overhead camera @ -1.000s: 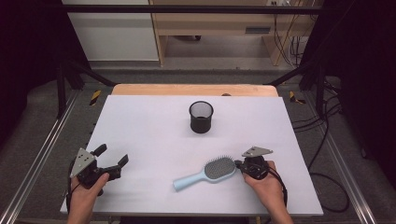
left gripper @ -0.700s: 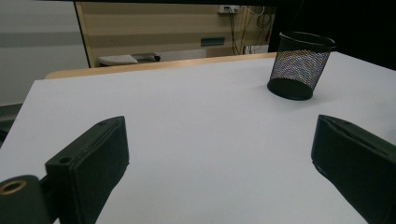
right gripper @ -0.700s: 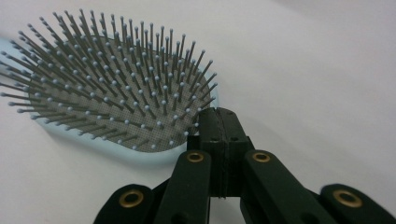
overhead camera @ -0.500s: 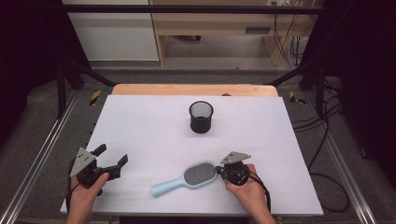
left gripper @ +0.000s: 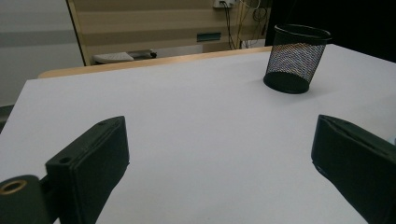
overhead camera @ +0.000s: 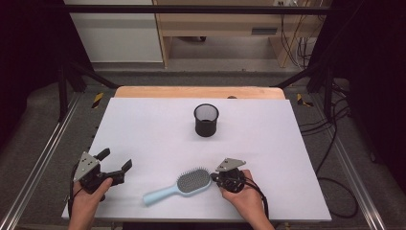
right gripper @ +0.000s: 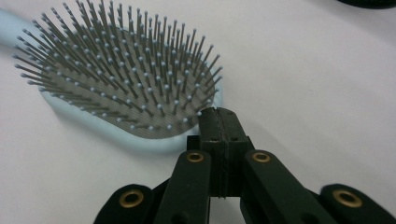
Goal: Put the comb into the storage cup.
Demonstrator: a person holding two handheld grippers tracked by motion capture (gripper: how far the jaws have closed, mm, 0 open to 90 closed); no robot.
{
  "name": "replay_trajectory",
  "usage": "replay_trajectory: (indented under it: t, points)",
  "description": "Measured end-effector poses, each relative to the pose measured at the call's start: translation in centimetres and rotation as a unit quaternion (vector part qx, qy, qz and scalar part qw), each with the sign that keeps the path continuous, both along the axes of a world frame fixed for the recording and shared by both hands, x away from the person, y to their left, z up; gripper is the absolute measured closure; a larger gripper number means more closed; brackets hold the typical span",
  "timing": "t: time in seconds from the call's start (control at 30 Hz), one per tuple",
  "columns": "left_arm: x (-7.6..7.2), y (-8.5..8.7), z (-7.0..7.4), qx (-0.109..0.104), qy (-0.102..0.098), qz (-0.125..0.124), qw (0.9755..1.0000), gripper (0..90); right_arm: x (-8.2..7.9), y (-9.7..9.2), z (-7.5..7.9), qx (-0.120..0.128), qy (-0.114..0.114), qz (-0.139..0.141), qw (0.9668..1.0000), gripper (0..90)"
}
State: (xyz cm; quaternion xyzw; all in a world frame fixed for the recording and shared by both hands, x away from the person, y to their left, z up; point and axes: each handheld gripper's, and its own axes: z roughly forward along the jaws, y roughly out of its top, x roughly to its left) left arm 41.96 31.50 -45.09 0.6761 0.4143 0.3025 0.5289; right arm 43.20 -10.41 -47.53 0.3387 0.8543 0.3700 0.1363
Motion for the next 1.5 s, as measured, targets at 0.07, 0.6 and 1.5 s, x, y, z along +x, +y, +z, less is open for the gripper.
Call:
replay_trajectory:
  t: [0.07, 0.6, 1.5]
  points:
    - [-0.1, -0.1, 0.1, 0.002, 0.000, -0.005, 1.0000, 4.0, 0.1, -0.4, 0.0, 0.005, -0.001, -0.005, 1.0000, 90.0]
    - [-0.4, -2.0, 3.9, -0.009, 0.002, -0.091, 0.9958, 3.5, 0.5, -6.5, 2.2, 0.106, -0.080, -0.085, 0.9875, 83.9]
    - [1.1, -4.7, 7.0, -0.032, -0.016, -0.109, 0.9934, 2.3, 0.0, -13.8, 3.1, 0.172, -0.203, -0.101, 0.9586, 6.7]
